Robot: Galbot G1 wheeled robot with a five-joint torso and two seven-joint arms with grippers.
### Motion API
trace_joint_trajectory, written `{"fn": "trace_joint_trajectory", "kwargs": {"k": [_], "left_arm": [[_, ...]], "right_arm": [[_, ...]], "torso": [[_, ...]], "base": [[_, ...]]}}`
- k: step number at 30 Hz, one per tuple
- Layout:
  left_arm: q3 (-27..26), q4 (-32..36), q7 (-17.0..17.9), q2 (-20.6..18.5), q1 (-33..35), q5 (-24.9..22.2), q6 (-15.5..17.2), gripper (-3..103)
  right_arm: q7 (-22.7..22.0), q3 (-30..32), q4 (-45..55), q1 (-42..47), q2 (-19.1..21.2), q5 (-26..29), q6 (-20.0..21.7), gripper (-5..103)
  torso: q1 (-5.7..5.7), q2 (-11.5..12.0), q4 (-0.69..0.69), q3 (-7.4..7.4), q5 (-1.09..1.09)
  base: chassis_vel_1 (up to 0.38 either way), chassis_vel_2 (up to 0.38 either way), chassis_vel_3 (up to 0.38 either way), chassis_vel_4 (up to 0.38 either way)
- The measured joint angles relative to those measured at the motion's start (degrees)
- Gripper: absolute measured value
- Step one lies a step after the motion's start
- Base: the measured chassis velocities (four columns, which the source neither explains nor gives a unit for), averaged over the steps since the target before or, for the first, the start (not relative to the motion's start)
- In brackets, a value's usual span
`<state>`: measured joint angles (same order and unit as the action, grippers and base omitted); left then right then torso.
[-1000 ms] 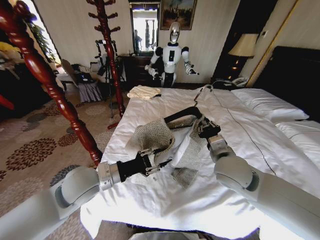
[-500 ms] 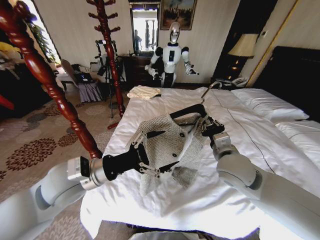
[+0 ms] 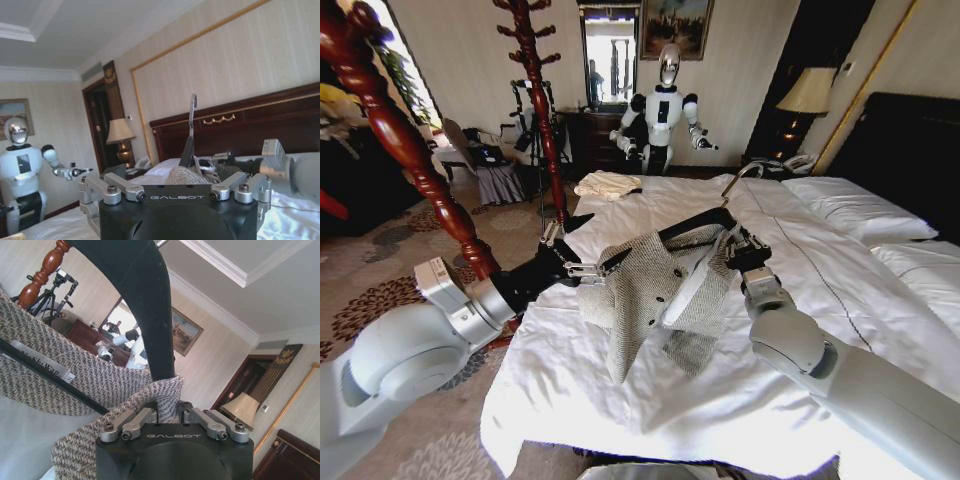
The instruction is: Pick up the clothes from the bed and hang them on the clothes hanger.
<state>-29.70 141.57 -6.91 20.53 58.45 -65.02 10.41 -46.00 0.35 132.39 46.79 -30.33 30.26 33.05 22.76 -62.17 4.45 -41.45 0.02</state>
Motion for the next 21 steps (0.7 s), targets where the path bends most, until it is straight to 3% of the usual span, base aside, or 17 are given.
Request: {"fn": "trace_joint_trajectory", "kwargs": {"k": [1,4,5,12,16,18,19,21], "left_arm": [[0.0,0.0,0.0,0.0,0.0,0.0,0.0,100],[2.47,-3.66,-9.76,-0.11,-2.72,-3.57,-0.65,100],[2.97,-4.27,-10.89,0.13,-3.32,-4.58,-0.43,100],[5.65,-6.29,-9.35,2.28,-5.89,-6.1,1.55,102],[6.76,-5.72,-7.75,2.91,-5.14,-4.38,2.46,82],[6.9,-5.51,-7.28,2.99,-5.0,-3.76,2.63,82],[6.97,-5.26,-6.82,2.98,-4.81,-2.86,2.81,73],[6.98,-4.97,-6.32,2.88,-4.59,-1.48,2.99,78]], "right_arm": [[0.0,0.0,0.0,0.0,0.0,0.0,0.0,18],[1.77,-0.02,-0.09,-0.16,-0.01,-2.45,-1.6,18],[2.08,-0.03,-0.24,-0.12,-0.01,-3.04,-1.86,18],[2.57,-0.64,-0.92,0.56,-0.11,-5.86,-2.27,18],[2.68,-1.29,-1.05,0.3,-0.39,-8.11,-2.36,18],[2.72,-1.51,-1.05,-0.03,-0.47,-8.43,-2.34,18],[2.73,-1.74,-1.05,-0.29,-0.52,-8.55,-2.28,18],[2.74,-1.93,-1.05,-0.41,-0.55,-8.7,-2.16,18]], "torso": [[0.0,0.0,0.0,0.0,0.0],[0.01,0.0,0.02,-0.01,-0.03],[0.01,0.0,0.0,-0.01,-0.03],[0.02,0.0,0.01,-0.01,-0.02],[0.01,0.0,0.01,0.0,-0.02],[0.01,0.0,0.0,0.0,-0.02],[0.01,0.0,0.0,0.0,-0.03],[0.01,0.0,0.01,0.0,-0.02]], "base": [[0.0,0.0,0.0,0.0],[0.0,0.0,0.0,0.0],[0.0,0.0,0.0,0.0],[0.0,0.0,0.0,0.0],[0.0,0.0,0.0,0.0],[0.0,0.0,0.0,0.0],[0.0,0.0,0.0,0.0],[0.0,0.0,0.0,0.0]]}}
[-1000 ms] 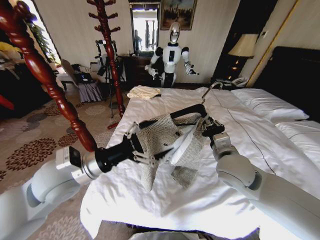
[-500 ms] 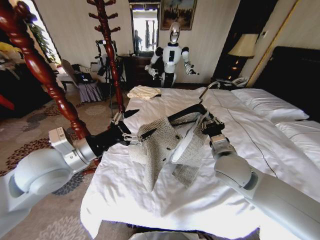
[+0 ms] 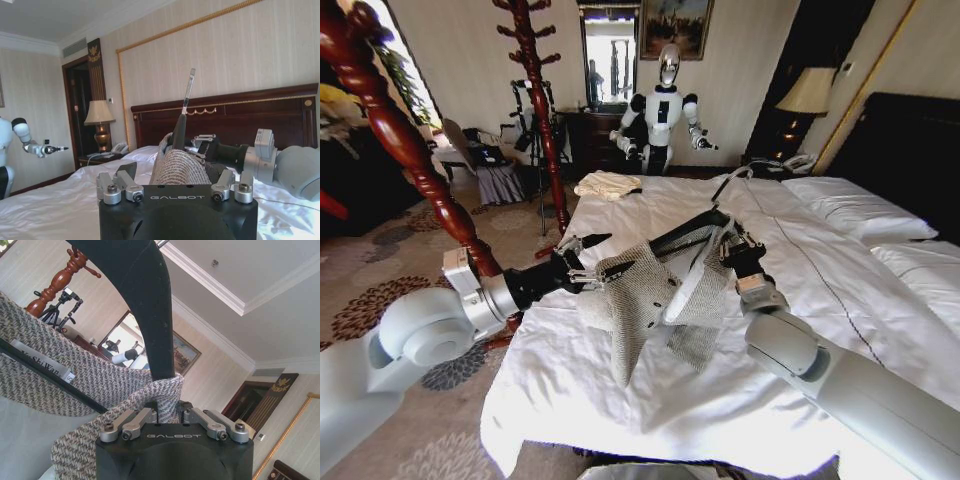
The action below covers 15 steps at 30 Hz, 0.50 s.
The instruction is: Pick up the clothes from the bed and hang them on the clothes hanger.
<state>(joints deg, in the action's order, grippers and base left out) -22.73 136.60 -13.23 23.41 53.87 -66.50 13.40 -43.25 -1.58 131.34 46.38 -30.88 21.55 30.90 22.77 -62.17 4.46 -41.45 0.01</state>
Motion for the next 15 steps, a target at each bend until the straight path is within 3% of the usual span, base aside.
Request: {"fn": "trace_joint_trajectory", "kwargs": {"k": [3,4,11,15], "left_arm": [[0.0,0.28,0.55,-0.06,0.04,0.44,0.17,78],[0.31,0.47,1.34,-0.03,0.03,0.74,0.51,88],[2.97,0.56,4.03,0.7,-0.54,4.32,1.71,91],[5.3,1.45,7.58,1.17,-2.49,8.66,3.66,96]], "right_arm": [[0.0,-0.07,0.05,0.0,-0.02,-0.15,0.08,18],[0.0,-0.12,0.29,0.01,-0.09,-0.19,0.28,18],[0.0,-0.09,1.56,-0.31,0.24,0.31,0.86,18],[-0.66,-0.01,2.19,-0.38,0.73,1.31,2.23,18]], "torso": [[0.0,0.0,0.0,0.0,0.0],[0.0,0.0,0.0,0.0,0.0],[0.0,0.0,0.0,0.0,-0.01],[0.0,0.0,0.01,0.0,0.0]], "base": [[0.0,0.0,0.0,0.0],[0.0,0.0,0.0,0.0],[0.0,0.0,0.0,0.0],[0.0,0.0,0.0,0.0]]}}
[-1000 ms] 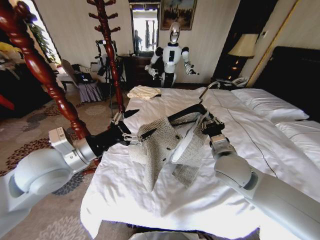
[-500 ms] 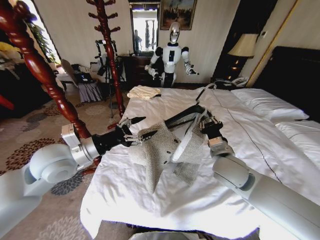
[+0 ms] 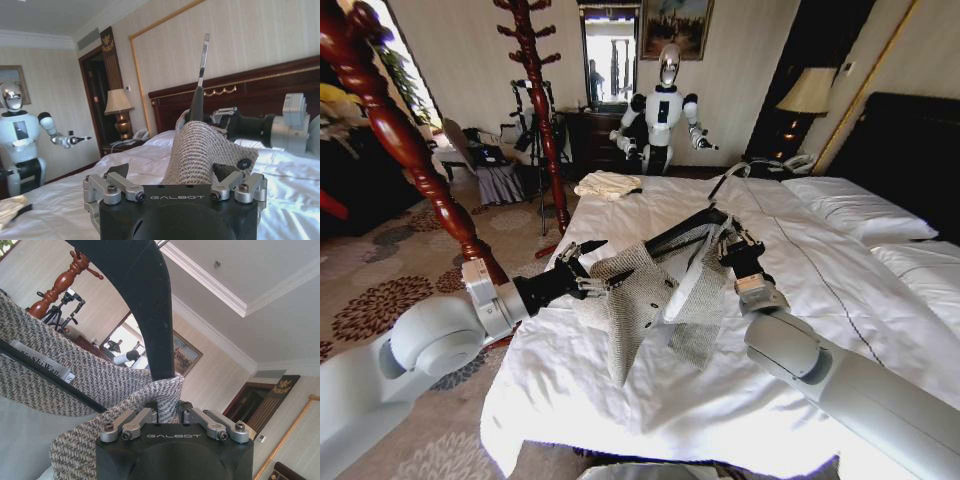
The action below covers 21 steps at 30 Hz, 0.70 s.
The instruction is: Pick up the clothes from the bed and hang them on the clothes hanger.
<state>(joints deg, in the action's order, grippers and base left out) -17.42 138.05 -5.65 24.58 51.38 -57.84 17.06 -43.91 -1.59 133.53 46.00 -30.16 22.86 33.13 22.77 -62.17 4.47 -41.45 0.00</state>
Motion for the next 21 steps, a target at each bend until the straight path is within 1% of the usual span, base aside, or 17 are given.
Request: {"fn": "trace_joint_trajectory", "kwargs": {"k": [1,2,4,5,6,9,11,12,13,14,15,17,19,20,21], "left_arm": [[0.26,0.38,0.9,0.0,-0.35,0.4,0.65,98],[0.49,1.0,2.12,0.0,-0.73,0.58,1.63,98],[0.52,2.01,3.52,-0.11,-1.26,0.55,3.17,96],[0.52,2.01,3.52,-0.11,-1.26,0.55,3.17,96],[0.53,2.33,3.86,-0.21,-1.53,0.49,3.84,94],[1.73,2.7,4.11,-0.31,-2.65,0.04,5.42,80],[2.31,2.65,4.08,-0.25,-3.11,-0.02,5.68,80],[3.03,2.52,3.95,-0.12,-3.66,-0.07,5.88,74],[3.4,2.43,3.9,-0.03,-3.95,-0.09,5.95,74],[5.25,1.82,3.66,0.51,-5.6,-0.2,6.22,63],[6.2,1.39,3.45,0.85,-6.51,-0.18,6.24,57],[6.88,1.05,3.18,1.12,-7.23,-0.12,6.25,57],[9.09,0.06,2.72,1.93,-9.76,0.08,6.27,46],[9.09,0.06,2.72,1.93,-9.76,0.08,6.27,46],[9.57,-0.09,2.69,2.07,-10.31,0.08,6.28,41]], "right_arm": [[-0.2,0.0,0.09,-0.01,0.04,0.22,0.3,18],[-0.5,0.0,0.28,-0.05,0.08,0.65,0.76,18],[-0.98,-0.21,0.74,-0.3,0.13,1.53,1.32,18],[-0.98,-0.21,0.74,-0.3,0.13,1.53,1.32,18],[-1.18,-0.44,0.97,-0.57,0.14,2.01,1.59,18],[-1.5,-1.18,1.54,-1.8,0.08,3.07,2.06,18],[-1.51,-1.37,1.67,-2.19,0.08,3.25,2.09,18],[-1.52,-1.49,1.82,-2.49,0.07,3.4,2.11,18],[-1.53,-1.54,1.92,-2.65,0.07,3.5,2.11,18],[-1.74,-1.58,2.09,-3.05,0.15,3.82,2.18,18],[-1.81,-1.54,2.12,-3.07,0.25,3.86,2.19,18],[-1.84,-1.43,2.15,-3.05,0.37,3.88,2.2,18],[-1.94,-0.88,2.27,-2.47,0.68,3.84,2.14,18],[-1.94,-0.88,2.27,-2.47,0.68,3.84,2.14,18],[-1.96,-0.8,2.29,-2.29,0.73,3.81,2.09,18]], "torso": [[0.0,0.0,0.0,0.0,0.0],[0.0,0.0,0.0,0.0,0.0],[0.0,0.0,0.0,0.0,0.0],[0.0,0.0,0.0,0.0,0.0],[-0.01,0.0,0.0,0.0,0.0],[0.0,0.0,0.0,0.0,0.0],[0.0,0.0,-0.01,0.0,0.01],[0.0,0.0,-0.01,0.0,0.0],[0.0,0.0,-0.01,0.0,0.0],[0.0,0.0,-0.01,0.0,0.0],[0.0,0.0,-0.01,0.0,0.0],[0.0,0.0,-0.01,0.0,-0.01],[0.0,0.0,0.0,0.0,0.0],[0.0,0.0,0.0,0.0,0.0],[0.0,0.0,0.01,0.0,0.0]], "base": [[0.0,0.0,0.0,0.0],[0.0,0.0,0.0,0.0],[0.0,0.0,0.0,0.0],[0.0,0.0,0.0,0.0],[0.0,0.0,0.0,0.0],[0.0,0.0,0.0,0.0],[0.0,0.0,0.0,0.0],[0.0,0.0,0.0,0.0],[0.0,0.0,0.0,0.0],[0.0,0.0,0.0,0.0],[0.0,0.0,0.0,0.0],[0.0,0.0,0.0,0.0],[0.0,0.0,0.0,0.0],[0.0,0.0,0.0,0.0],[0.0,0.0,0.0,0.0]]}}
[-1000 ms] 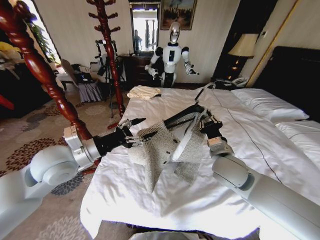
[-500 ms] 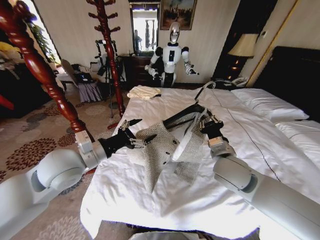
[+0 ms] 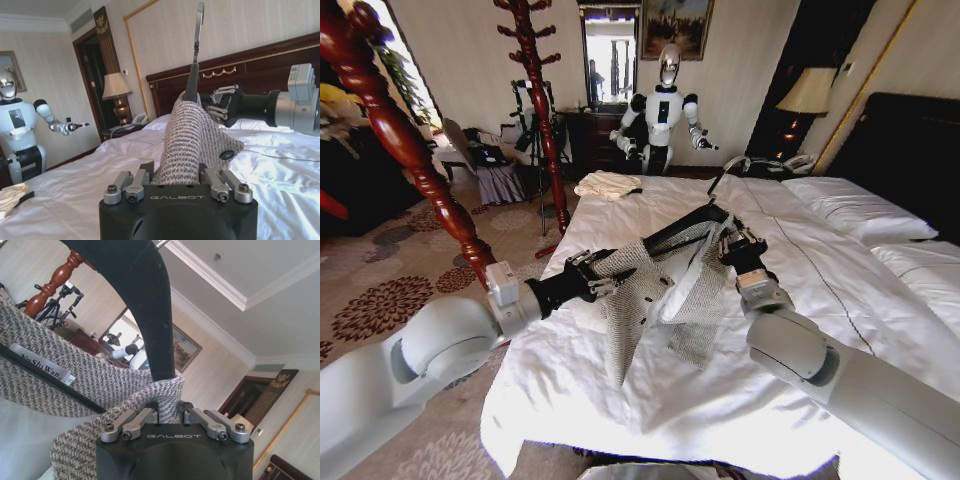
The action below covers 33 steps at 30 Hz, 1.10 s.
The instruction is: Pick up the clothes from the bed and hang them on the clothes hanger.
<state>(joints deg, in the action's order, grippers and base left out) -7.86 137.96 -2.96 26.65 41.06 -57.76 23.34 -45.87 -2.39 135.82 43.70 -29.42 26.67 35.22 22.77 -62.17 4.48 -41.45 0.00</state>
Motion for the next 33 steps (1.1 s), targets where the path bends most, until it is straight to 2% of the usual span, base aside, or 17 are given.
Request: {"fn": "trace_joint_trajectory", "kwargs": {"k": [2,3,4,6,10,17,28,30,33], "left_arm": [[1.28,-0.52,-0.25,0.54,-1.69,-0.05,0.44,30],[1.28,-0.52,-0.25,0.54,-1.69,-0.05,0.44,30],[1.49,-0.85,-0.16,0.64,-2.01,-0.04,0.8,25],[1.59,-1.51,-0.12,0.67,-2.16,0.2,1.33,23],[1.27,-1.74,-0.12,0.58,-1.74,0.29,1.34,23],[-1.15,-1.67,-0.01,0.17,0.72,0.8,0.49,23],[-4.75,-3.34,-1.26,-0.01,2.8,6.92,-2.15,23],[-4.91,-3.45,-1.69,-0.13,2.95,7.4,-2.61,23],[-4.71,-3.13,-1.91,-0.13,3.05,7.46,-2.89,23]], "right_arm": [[0.35,0.01,0.89,0.5,0.03,-0.2,-0.77,18],[0.35,0.01,0.89,0.5,0.03,-0.2,-0.77,18],[0.35,0.11,0.78,0.56,0.05,-0.23,-0.83,14],[0.47,0.21,0.73,0.66,0.07,-0.72,-1.12,4],[0.66,0.17,0.24,0.61,-0.1,-1.36,-1.51,0],[0.75,-0.05,-0.4,0.47,-0.55,-1.59,-1.91,0],[1.26,2.26,0.64,1.66,0.07,-1.54,-3.52,-1],[2.08,3.03,1.13,1.84,0.34,-1.39,-4.72,9],[2.75,3.61,1.23,1.8,0.4,-1.27,-5.47,12]], "torso": [[0.0,0.0,0.0,0.0,0.02],[0.0,0.0,0.0,0.0,0.02],[-0.01,0.0,-0.01,0.0,-0.01],[0.0,0.0,-0.02,0.0,0.0],[0.0,0.0,-0.01,0.0,0.01],[0.0,0.0,-0.01,0.0,0.0],[0.0,-0.01,-0.01,0.0,0.0],[0.0,0.0,-0.01,0.0,0.0],[0.0,0.0,-0.01,0.0,0.0]], "base": [[0.0,0.0,0.0,0.0],[0.0,0.0,0.0,0.0],[0.0,0.0,0.0,0.0],[0.0,0.0,0.0,0.0],[0.0,0.0,0.0,0.0],[0.0,0.0,0.0,0.0],[0.0,0.0,0.0,0.0],[0.0,0.0,0.0,0.0],[0.0,0.0,0.0,0.0]]}}
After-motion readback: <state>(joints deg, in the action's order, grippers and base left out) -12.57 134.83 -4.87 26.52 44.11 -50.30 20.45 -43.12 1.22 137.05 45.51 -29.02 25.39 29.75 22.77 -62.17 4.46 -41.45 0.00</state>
